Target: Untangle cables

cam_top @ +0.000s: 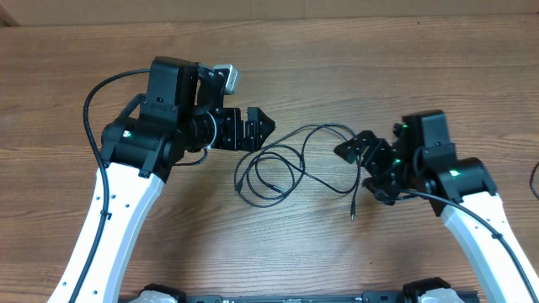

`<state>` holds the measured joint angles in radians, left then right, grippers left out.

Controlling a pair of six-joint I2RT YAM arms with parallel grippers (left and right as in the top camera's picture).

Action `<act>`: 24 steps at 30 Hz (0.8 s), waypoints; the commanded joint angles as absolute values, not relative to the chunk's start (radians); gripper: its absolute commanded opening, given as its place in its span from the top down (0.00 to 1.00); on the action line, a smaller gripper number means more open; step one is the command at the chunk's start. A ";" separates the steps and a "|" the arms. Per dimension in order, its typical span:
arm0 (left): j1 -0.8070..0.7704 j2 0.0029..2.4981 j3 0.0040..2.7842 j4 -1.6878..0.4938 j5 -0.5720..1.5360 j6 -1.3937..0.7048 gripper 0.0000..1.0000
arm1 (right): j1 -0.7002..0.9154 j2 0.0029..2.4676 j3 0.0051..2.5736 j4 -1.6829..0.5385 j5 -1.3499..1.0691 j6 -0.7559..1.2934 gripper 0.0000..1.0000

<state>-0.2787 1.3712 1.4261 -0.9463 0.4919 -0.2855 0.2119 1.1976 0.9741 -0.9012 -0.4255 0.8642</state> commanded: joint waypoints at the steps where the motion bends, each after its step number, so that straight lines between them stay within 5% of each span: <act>1: -0.275 1.375 1.443 -0.942 0.487 -0.277 0.00 | 0.257 1.195 0.969 -0.872 -0.400 0.909 0.00; 24: -0.275 1.375 1.443 -0.942 0.487 -0.277 0.00 | 0.390 1.206 0.969 -0.794 -0.289 0.825 0.00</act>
